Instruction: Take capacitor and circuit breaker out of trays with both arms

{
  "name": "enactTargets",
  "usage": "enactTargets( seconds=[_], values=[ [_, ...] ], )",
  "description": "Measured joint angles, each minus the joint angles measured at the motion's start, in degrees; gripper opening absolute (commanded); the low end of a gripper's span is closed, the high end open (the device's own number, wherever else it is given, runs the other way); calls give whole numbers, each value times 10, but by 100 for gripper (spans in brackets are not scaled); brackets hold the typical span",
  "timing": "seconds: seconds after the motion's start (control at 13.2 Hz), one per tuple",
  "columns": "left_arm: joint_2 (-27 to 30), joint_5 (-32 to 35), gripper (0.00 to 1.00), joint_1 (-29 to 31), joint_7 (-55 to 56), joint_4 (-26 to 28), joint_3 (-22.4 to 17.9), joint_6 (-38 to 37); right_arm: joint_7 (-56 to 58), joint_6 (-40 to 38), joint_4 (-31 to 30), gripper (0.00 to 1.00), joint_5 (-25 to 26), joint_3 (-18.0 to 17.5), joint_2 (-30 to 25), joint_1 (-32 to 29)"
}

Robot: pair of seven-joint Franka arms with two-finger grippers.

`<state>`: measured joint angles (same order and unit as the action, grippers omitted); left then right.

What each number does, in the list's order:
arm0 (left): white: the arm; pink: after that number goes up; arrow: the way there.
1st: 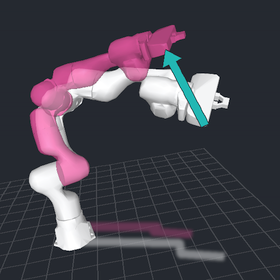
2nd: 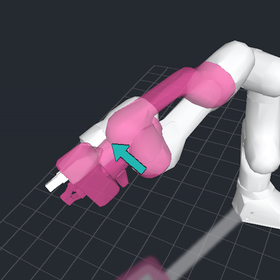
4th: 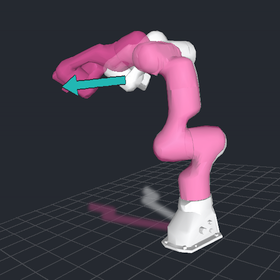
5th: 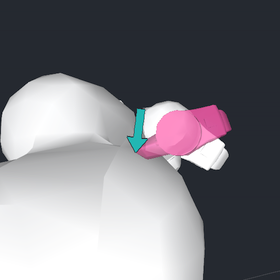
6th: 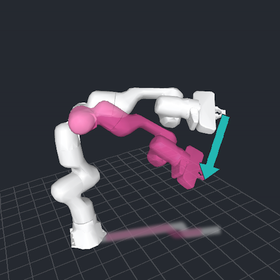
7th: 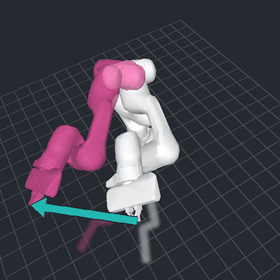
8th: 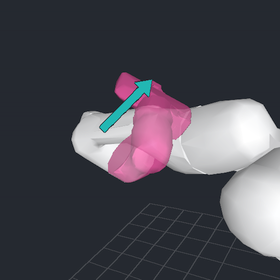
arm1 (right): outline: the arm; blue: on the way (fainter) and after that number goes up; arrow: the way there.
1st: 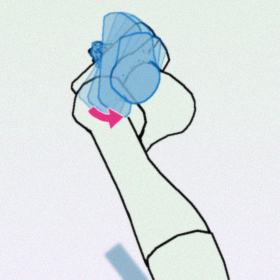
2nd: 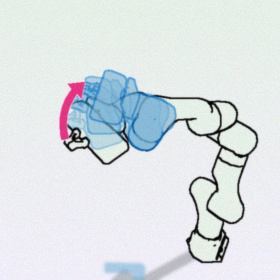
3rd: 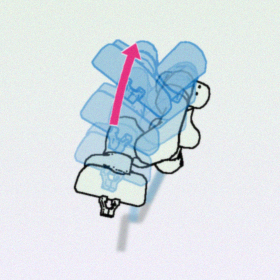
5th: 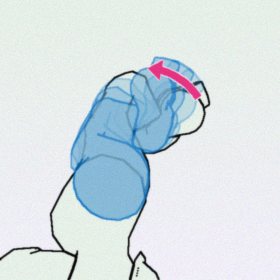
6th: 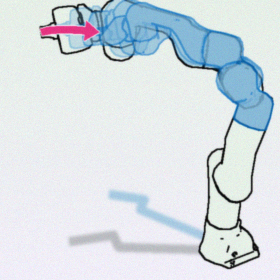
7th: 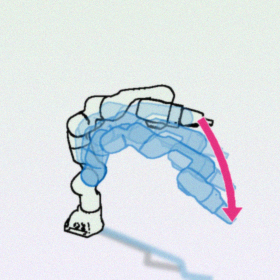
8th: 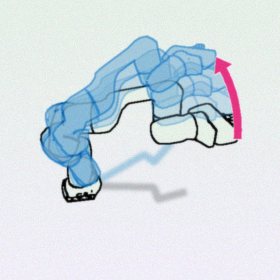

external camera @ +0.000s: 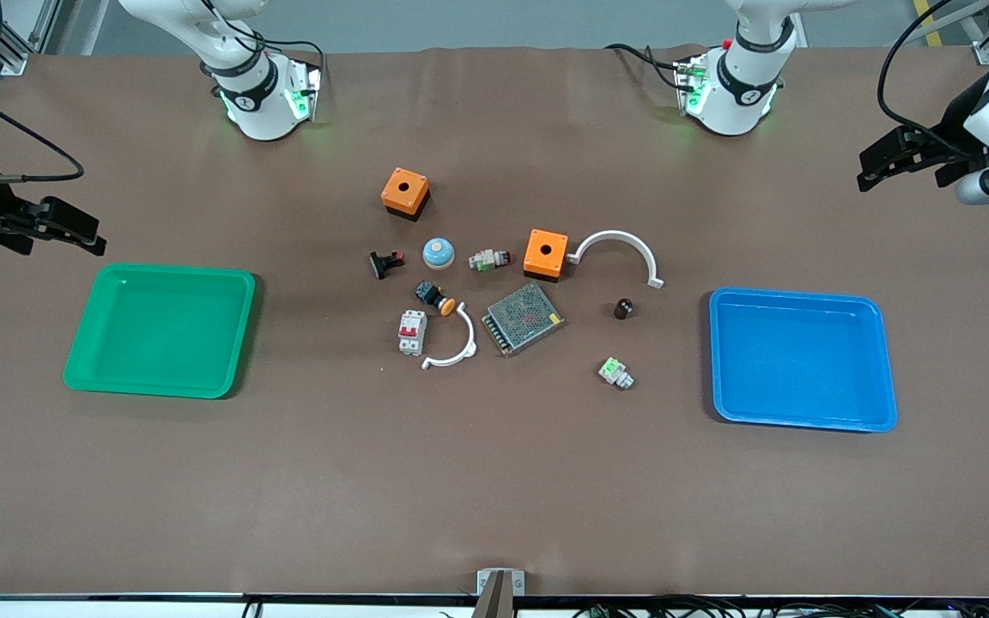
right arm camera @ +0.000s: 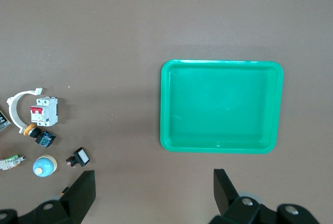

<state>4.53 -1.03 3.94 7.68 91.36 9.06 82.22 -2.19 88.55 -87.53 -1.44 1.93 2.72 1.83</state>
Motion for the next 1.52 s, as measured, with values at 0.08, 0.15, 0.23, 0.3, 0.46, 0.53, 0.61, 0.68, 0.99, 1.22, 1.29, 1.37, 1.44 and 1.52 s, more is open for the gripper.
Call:
enactTargets(
  seconds=[0.08, 0.15, 0.23, 0.3, 0.46, 0.53, 0.61, 0.68, 0.99, 1.22, 1.29, 1.37, 1.44, 1.52],
  values=[
    [0, 0, 100, 0, 0, -1, 0, 0, 0, 0, 0, 100, 1, 0, 0, 0],
    [1, 0, 100, 0, 0, -1, 0, 1, 0, 0, 1, 100, 1, 0, 0, 0],
    [1, 1, 100, 0, 0, -2, 0, 3, 0, 0, 1, 100, 1, 0, 0, 0],
    [1, 2, 100, 0, 0, -3, 1, 8, 0, 0, 1, 100, 2, 0, 0, 0],
    [2, 6, 100, 0, 0, -5, 4, 20, 0, 0, 1, 100, 2, 3, 0, -2],
    [2, 6, 100, 0, 0, -6, 5, 24, 0, 0, 1, 100, 2, 4, 0, -3],
    [2, 7, 100, 0, -1, -7, 6, 27, 0, 0, 1, 100, 2, 5, 0, -4],
    [2, 7, 100, 0, -1, -9, 6, 29, 0, 0, 1, 100, 2, 5, 0, -5],
    [-2, 7, 100, 0, -1, -18, 5, 31, 0, 1, 2, 100, 2, 5, 0, -5],
    [-5, 7, 100, 1, -1, -23, 5, 31, 0, 2, 2, 100, 2, 5, 0, -5],
    [-5, 7, 100, 1, -1, -24, 5, 31, 0, 3, 2, 100, 2, 5, 0, -5],
    [-5, 7, 100, 1, -1, -25, 5, 31, 0, 4, 2, 100, 3, 5, 0, -5],
    [-6, 7, 100, 1, -1, -25, 5, 31, 0, 5, 2, 100, 3, 5, 0, -5],
    [-7, 7, 100, 1, -1, -25, 6, 31, 0, 7, 2, 100, 3, 6, 0, -7]
  ],
)
